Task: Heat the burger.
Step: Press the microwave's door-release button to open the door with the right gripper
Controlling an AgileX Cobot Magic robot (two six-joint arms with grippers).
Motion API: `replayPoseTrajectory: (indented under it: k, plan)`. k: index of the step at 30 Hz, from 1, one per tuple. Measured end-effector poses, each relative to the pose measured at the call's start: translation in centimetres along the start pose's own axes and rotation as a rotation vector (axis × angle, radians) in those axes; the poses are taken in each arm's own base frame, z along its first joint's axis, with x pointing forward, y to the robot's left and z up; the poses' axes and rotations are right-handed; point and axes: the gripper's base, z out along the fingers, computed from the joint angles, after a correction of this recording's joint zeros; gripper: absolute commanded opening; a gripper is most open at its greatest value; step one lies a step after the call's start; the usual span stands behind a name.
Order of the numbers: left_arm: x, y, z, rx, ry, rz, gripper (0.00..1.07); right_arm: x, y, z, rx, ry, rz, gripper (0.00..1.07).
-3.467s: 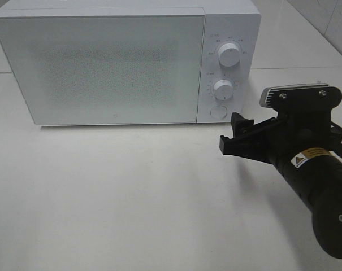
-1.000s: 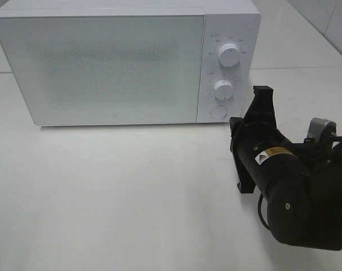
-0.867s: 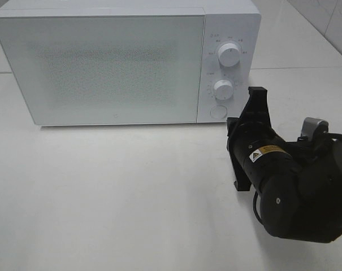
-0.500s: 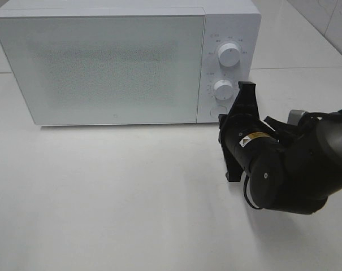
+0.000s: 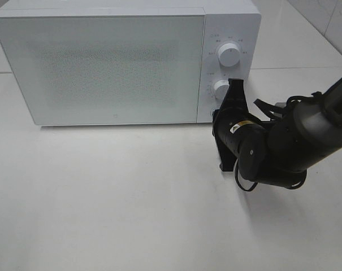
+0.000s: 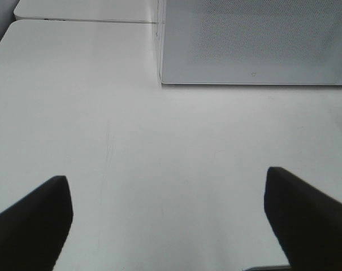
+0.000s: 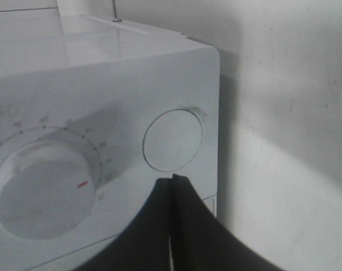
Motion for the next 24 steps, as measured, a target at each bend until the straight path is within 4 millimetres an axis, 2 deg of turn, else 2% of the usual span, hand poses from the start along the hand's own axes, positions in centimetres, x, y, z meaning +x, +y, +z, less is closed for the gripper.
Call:
replayPoseTrajectory:
  k: [12, 24]
  plan:
    - [0.0, 0.0, 0.0, 0.000, 0.000, 0.000, 0.84, -0.6, 0.3, 1.9, 0.007, -0.020, 0.005, 0.00]
    - [0.0, 0.0, 0.0, 0.000, 0.000, 0.000, 0.84, -0.6, -0.5, 3.1, 0.034, -0.033, -0.005, 0.00]
